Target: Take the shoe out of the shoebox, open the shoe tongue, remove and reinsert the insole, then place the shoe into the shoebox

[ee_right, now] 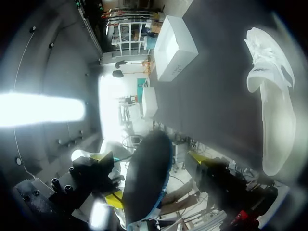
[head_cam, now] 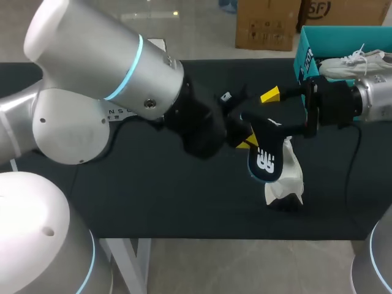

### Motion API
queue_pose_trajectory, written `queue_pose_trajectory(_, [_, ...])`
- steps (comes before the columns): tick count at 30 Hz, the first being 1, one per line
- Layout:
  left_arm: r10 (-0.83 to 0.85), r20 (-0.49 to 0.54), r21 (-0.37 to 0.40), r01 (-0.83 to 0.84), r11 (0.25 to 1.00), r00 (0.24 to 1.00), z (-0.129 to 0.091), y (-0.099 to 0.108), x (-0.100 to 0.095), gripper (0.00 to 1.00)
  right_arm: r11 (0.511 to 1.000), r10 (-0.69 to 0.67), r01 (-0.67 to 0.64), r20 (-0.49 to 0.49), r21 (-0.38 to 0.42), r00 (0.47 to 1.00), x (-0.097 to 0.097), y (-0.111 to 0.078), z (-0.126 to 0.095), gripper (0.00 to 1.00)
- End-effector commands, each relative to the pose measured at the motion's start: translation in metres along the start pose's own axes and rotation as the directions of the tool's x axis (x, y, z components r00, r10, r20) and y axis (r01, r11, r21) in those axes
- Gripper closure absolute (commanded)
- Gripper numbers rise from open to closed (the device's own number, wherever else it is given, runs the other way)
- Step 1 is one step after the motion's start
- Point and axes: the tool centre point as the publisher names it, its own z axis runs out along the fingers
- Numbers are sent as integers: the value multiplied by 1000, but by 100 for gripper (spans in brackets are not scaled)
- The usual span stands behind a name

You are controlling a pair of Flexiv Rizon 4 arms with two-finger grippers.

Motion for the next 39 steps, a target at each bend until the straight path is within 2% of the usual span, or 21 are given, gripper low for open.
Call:
queue_pose_trajectory(1, [6,-7,-10,-6,1000,1000,-1,2,-1,100,1000,-1,1,7,-2,1000,6,-4,-3,0])
queue_pose_trajectory(12, [18,-16,-13,-18,1000,1000,6,7,-6,100,1000,-13,13,-7,20,1000,12,-8,-3,0])
queue_pose_trajectory(13, [18,-17,-14,-18,1000,1000,7,8,-6,100,1000,-16,17,-12,26,1000,12,-9,-3,24])
queue_pose_trajectory(14, [18,-17,-13,-18,1000,1000,7,8,-7,100,1000,-16,16,-11,26,1000,12,-10,-2,65])
queue_pose_trajectory(15, [19,-17,-12,-19,1000,1000,8,8,-7,100,1000,-15,16,-14,26,1000,12,-10,-2,97])
queue_pose_trajectory(16, [19,-17,-12,-20,1000,1000,9,8,-7,100,999,-15,16,-17,29,1000,12,-11,-3,100])
queue_pose_trajectory(27, [25,-21,-20,-26,999,999,12,9,-11,100,999,-17,19,-40,43,999,12,-17,-3,100])
queue_pose_trajectory(39, [-8,-7,-33,8,999,1000,12,7,-4,100,999,-19,21,-35,49,999,10,-19,2,100])
